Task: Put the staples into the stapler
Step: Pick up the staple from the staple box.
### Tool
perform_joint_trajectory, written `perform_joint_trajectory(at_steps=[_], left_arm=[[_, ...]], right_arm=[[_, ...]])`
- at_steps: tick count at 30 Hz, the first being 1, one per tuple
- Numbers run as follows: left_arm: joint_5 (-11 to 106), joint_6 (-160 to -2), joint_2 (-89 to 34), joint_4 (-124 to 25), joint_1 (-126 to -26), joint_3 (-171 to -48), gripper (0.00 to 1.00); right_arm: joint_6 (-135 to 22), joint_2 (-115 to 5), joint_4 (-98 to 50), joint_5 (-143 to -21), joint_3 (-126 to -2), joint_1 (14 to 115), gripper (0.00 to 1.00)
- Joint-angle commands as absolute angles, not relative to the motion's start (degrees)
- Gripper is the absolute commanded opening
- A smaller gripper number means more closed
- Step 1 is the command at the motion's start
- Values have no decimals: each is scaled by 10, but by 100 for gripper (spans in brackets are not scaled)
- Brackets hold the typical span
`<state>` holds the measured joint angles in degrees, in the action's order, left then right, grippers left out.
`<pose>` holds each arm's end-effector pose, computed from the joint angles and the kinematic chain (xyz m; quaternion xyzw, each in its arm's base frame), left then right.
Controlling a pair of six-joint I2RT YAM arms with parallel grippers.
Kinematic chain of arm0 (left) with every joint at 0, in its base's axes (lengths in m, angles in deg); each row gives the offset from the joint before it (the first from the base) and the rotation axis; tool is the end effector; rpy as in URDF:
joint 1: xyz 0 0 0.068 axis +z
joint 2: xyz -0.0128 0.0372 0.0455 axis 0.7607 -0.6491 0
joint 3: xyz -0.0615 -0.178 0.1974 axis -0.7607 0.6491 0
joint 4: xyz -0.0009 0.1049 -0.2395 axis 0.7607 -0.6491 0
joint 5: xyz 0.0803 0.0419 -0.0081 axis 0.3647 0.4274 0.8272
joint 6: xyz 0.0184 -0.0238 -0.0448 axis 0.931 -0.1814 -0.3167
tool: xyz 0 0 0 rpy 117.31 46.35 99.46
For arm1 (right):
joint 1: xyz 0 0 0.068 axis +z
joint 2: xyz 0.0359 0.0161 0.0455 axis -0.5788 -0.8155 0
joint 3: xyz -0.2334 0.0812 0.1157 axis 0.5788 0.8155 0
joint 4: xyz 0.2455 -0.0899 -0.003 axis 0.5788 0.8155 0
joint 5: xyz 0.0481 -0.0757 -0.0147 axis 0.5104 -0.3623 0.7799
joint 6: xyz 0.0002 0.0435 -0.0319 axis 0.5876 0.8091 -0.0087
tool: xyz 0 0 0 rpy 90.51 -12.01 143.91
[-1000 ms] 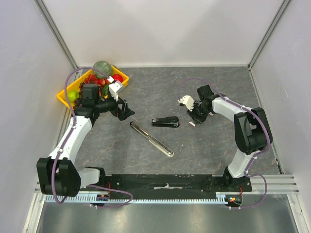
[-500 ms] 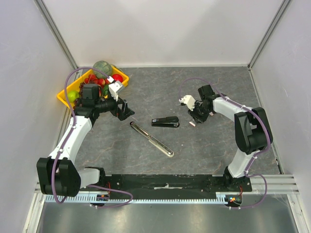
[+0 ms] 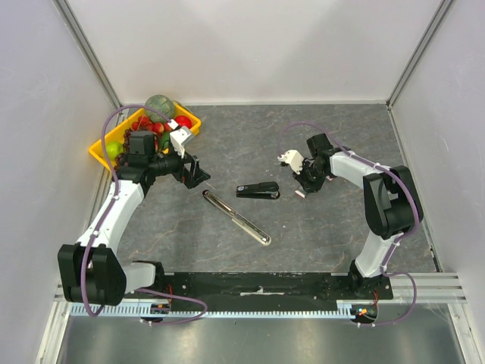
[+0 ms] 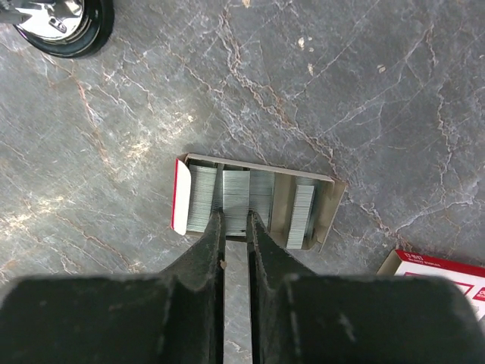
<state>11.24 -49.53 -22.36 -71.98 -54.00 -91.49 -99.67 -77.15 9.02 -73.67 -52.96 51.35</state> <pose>0.2616 -0.0455 0.2915 0.3408 0.7739 -0.2795 0.4549 0.3265 0.1034 0.1616 -0.4510 0.8687 0.1038 0.1765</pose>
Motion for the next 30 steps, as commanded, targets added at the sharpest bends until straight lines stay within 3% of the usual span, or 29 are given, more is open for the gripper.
perform_joint_trajectory(at_steps=[1,9,14,18,24,30], left_arm=[[87,-513,-230,-709,-537,-924,100],[96,-502,-234,-721,-537,-933,100],[80,-412,-254,-787,-537,-974,100],[22,-201,-277,-879,-537,-1010,100],[26,111,-361,-1031,-551,-1060,100],[79,273,-420,-1075,-583,-1056,100]], right_arm=[[-989,-777,76,-748,-541,517,10],[-982,-710,71,-743,-541,515,3],[-965,-672,80,-750,-549,517,3],[-957,-644,121,-754,-561,525,2],[-937,-557,195,-758,-570,562,2],[-939,-479,269,-724,-582,587,3]])
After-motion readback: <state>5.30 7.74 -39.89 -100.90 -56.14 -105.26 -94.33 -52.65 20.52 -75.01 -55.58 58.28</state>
